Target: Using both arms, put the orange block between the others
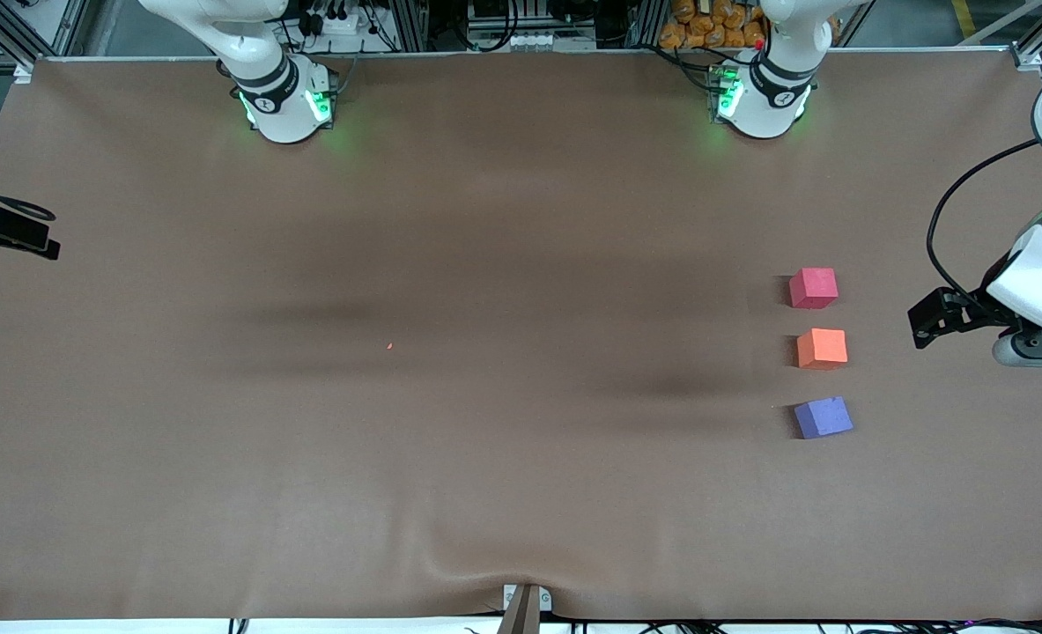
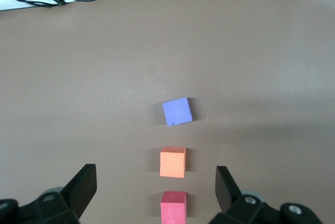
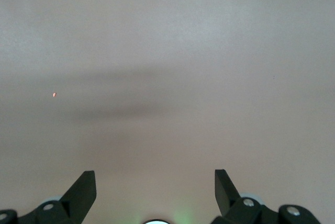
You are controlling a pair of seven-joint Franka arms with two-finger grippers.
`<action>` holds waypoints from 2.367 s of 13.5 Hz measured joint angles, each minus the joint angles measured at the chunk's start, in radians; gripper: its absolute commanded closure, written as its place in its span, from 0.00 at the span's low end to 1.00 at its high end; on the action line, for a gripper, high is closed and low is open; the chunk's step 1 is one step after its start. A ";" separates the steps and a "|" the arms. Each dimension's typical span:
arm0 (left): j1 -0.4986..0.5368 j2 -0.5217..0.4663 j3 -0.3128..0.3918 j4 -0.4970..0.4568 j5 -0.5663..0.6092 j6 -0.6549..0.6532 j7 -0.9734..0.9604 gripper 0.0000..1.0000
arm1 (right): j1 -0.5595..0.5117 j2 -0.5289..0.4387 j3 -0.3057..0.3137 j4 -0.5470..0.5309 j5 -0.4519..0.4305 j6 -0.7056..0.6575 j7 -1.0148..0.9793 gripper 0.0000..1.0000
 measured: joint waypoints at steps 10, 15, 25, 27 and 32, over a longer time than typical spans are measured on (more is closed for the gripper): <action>-0.189 -0.085 0.162 0.012 -0.050 -0.178 0.000 0.00 | 0.000 0.000 0.000 0.000 0.000 0.000 0.000 0.00; -0.408 -0.140 0.357 0.012 -0.102 -0.245 -0.003 0.00 | 0.000 0.000 0.000 0.000 0.000 0.000 0.000 0.00; -0.360 -0.173 0.400 0.012 -0.216 -0.345 -0.003 0.00 | 0.000 0.000 0.000 0.000 0.000 0.000 0.000 0.00; -0.355 -0.173 0.403 0.012 -0.220 -0.345 -0.003 0.00 | 0.000 0.000 0.000 0.000 0.000 0.000 0.000 0.00; -0.360 -0.173 0.398 0.012 -0.220 -0.346 0.002 0.00 | 0.000 0.000 0.000 0.000 0.000 0.000 0.000 0.00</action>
